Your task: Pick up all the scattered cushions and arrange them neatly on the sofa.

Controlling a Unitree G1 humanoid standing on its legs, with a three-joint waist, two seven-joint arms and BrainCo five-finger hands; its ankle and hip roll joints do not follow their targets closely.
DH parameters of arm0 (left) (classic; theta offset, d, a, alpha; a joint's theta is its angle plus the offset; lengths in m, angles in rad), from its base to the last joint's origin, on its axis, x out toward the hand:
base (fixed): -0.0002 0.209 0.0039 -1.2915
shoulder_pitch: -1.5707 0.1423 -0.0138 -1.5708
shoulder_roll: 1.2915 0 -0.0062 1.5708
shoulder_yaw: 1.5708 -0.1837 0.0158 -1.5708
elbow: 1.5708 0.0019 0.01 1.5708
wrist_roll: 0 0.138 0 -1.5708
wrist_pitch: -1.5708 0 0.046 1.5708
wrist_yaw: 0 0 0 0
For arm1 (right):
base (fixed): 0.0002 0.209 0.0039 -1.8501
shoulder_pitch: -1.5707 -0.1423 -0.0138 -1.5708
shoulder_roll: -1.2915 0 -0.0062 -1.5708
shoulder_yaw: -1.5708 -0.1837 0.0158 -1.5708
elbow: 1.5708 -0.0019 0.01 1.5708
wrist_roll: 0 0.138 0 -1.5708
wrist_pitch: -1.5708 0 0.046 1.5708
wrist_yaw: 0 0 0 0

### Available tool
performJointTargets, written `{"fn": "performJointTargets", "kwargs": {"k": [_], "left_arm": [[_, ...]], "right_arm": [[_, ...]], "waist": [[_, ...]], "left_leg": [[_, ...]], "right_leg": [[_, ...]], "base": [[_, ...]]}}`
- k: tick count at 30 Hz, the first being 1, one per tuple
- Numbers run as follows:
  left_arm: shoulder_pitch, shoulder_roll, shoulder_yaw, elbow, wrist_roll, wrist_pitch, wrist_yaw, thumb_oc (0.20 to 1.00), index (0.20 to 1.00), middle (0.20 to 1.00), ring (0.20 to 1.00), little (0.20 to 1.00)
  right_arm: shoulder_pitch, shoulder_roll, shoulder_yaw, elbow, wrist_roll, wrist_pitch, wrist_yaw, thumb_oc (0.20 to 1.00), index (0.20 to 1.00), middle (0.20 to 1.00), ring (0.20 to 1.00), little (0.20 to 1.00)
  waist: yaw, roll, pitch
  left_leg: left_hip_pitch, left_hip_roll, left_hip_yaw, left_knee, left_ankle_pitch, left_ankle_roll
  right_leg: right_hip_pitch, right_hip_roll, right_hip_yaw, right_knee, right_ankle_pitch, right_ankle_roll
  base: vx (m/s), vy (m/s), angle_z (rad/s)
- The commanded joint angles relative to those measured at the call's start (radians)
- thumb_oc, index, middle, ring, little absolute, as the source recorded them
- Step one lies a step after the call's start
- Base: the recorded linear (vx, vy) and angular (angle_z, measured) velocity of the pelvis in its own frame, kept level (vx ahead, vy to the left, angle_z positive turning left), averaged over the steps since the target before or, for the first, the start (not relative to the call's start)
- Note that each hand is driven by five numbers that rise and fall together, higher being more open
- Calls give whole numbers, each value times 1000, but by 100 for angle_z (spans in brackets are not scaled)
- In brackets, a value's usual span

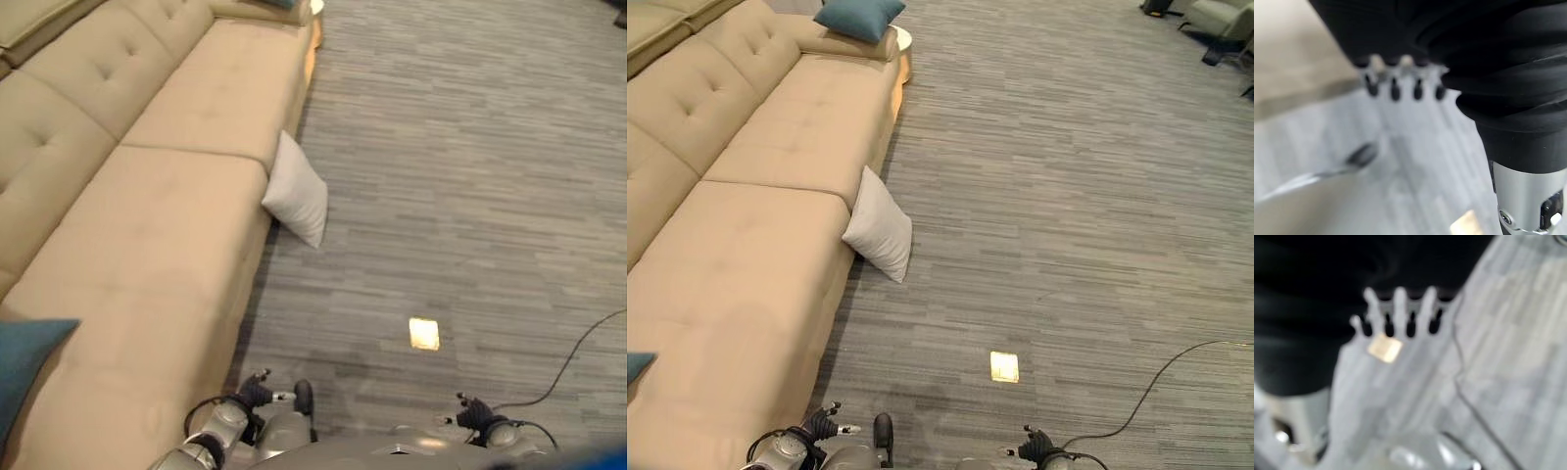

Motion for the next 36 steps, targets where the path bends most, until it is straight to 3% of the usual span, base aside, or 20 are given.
{"fn": "performJointTargets", "kwargs": {"k": [1,3,4,7,11,12,14,15,16,17,18,19,23,25,26,27,30,34,35,36], "left_arm": [[-13,-6,29,-11,-2,-13,7,1000,1000,1000,1000,1000],[-18,-12,29,1,1,-15,10,1000,1000,1000,1000,1000],[-26,-16,33,10,4,-15,9,1000,1000,1000,1000,1000],[-42,-24,37,24,10,-19,7,1000,1000,1000,1000,1000],[-38,-32,27,29,27,-22,7,1000,1000,1000,1000,1000],[-31,-39,19,30,30,-24,2,1000,1000,1000,1000,1000],[-25,-43,16,33,29,-24,5,1000,1000,1000,1000,1000],[-22,-47,12,32,16,-21,6,1000,1000,1000,1000,1000],[-22,-47,12,32,16,-21,6,1000,1000,1000,1000,1000],[-28,-45,4,19,13,-18,9,1000,1000,1000,1000,1000],[-28,-45,4,19,13,-18,9,1000,1000,1000,1000,1000],[-29,-45,-6,17,12,-18,13,1000,1000,1000,1000,1000],[-28,-53,-18,11,21,-21,5,1000,1000,1000,1000,1000],[-32,-50,-22,5,27,-22,0,1000,1000,1000,1000,1000],[-32,-50,-22,5,27,-22,0,1000,1000,1000,1000,1000],[-36,-48,-21,5,25,-21,-1,1000,1000,1000,1000,1000],[-23,-42,0,15,17,-18,2,1000,1000,1000,1000,1000],[3,-32,27,29,13,-15,-4,1000,1000,1000,1000,1000],[0,-24,30,24,12,-12,-4,1000,1000,1000,1000,1000],[-2,-22,34,20,10,-12,-3,1000,1000,1000,1000,1000]], "right_arm": [[-43,-25,10,-14,-9,-13,-5,1000,1000,1000,1000,1000],[-50,-27,13,-14,-10,-14,-7,1000,1000,1000,1000,1000],[-57,-26,11,-16,-9,-12,-6,1000,1000,1000,1000,1000],[-60,-26,12,-20,-18,-9,1,1000,1000,1000,1000,1000],[-48,-31,16,-22,-22,-9,5,1000,1000,1000,1000,1000],[-35,-35,17,-13,-20,-11,11,1000,1000,1000,1000,1000],[-31,-34,18,-4,-16,-11,12,1000,1000,1000,1000,1000],[-21,-35,15,2,-9,-15,7,1000,1000,1000,1000,1000],[-22,-34,15,2,-9,-15,7,1000,1000,1000,1000,1000],[-21,-37,16,-2,20,-19,3,1000,1000,1000,1000,1000],[-21,-37,16,-2,20,-19,3,1000,1000,1000,1000,1000],[-18,-36,16,7,31,-15,2,1000,1000,1000,1000,1000],[-16,-39,12,22,32,-17,-1,1000,1000,1000,1000,1000],[-19,-43,12,29,32,-16,-8,1000,1000,1000,1000,1000],[-19,-43,12,29,32,-16,-8,1000,1000,1000,1000,1000],[-18,-44,6,33,37,-17,-14,1000,1000,1000,1000,1000],[-15,-39,9,31,34,-18,-11,1000,1000,1000,1000,1000],[-2,-23,4,40,18,-17,0,1000,1000,1000,1000,1000],[-13,-17,6,36,9,-14,6,1000,1000,1000,1000,1000],[-19,-16,9,30,4,-16,7,1000,1000,1000,1000,1000]], "waist": [[2,4,18],[-6,1,28],[-14,-7,32],[-36,-12,40],[-57,-21,31],[-64,-20,21],[-68,-16,18],[-57,-18,27],[-60,-20,24],[-50,-35,39],[-50,-35,39],[-35,-42,46],[-17,-44,43],[-8,-25,41],[-8,-25,41],[-5,-7,42],[1,-8,32],[18,-24,-3],[17,-30,6],[15,-30,11]], "left_leg": [[-35,23,-12,128,-107,-52],[-8,18,-22,127,-124,-57],[14,12,-35,123,-140,-68],[59,8,-64,123,-170,-83],[105,3,-86,144,-224,-86],[125,8,-110,187,-249,-95],[113,20,-119,243,-231,-109],[40,67,-115,457,-141,-152],[35,64,-117,456,-138,-151],[-52,120,-77,631,-56,-159],[-53,120,-77,632,-56,-159],[-102,129,-40,652,-57,-148],[-186,105,25,493,-98,-127],[-209,110,41,333,-49,-129],[-209,110,41,333,-49,-129],[-216,114,56,194,44,-157],[-198,105,76,117,58,-149],[-189,68,80,142,25,-113],[-158,47,84,146,-7,-88],[-145,39,86,151,-22,-76]], "right_leg": [[58,-17,-81,-387,243,-9],[35,-23,-96,-476,260,-12],[23,-28,-102,-622,292,3],[-22,-19,-67,-720,336,26],[-21,-4,-3,-689,349,24],[-16,11,34,-654,339,8],[-3,26,44,-641,334,-8],[46,39,23,-629,308,-44],[43,36,22,-630,309,-44],[96,55,2,-638,273,-89],[96,55,2,-638,273,-89],[137,67,-13,-644,239,-110],[206,82,-26,-686,205,-97],[236,107,-26,-708,188,-92],[236,107,-26,-708,188,-92],[273,131,-36,-732,173,-86],[317,143,-33,-744,148,-75],[324,113,-26,-636,117,-54],[266,82,-30,-475,150,-12],[236,65,-33,-406,176,9]], "base": [[361,-92,6],[315,-121,14],[242,-147,15],[303,-149,23],[327,-168,29],[317,-229,31],[277,-269,25],[141,-216,4],[250,-437,30],[104,-222,27],[273,-349,36],[248,-156,12],[294,-83,17],[226,16,11],[281,35,-1],[205,22,-4],[433,80,4],[434,140,-9],[238,142,9],[297,176,8]]}}
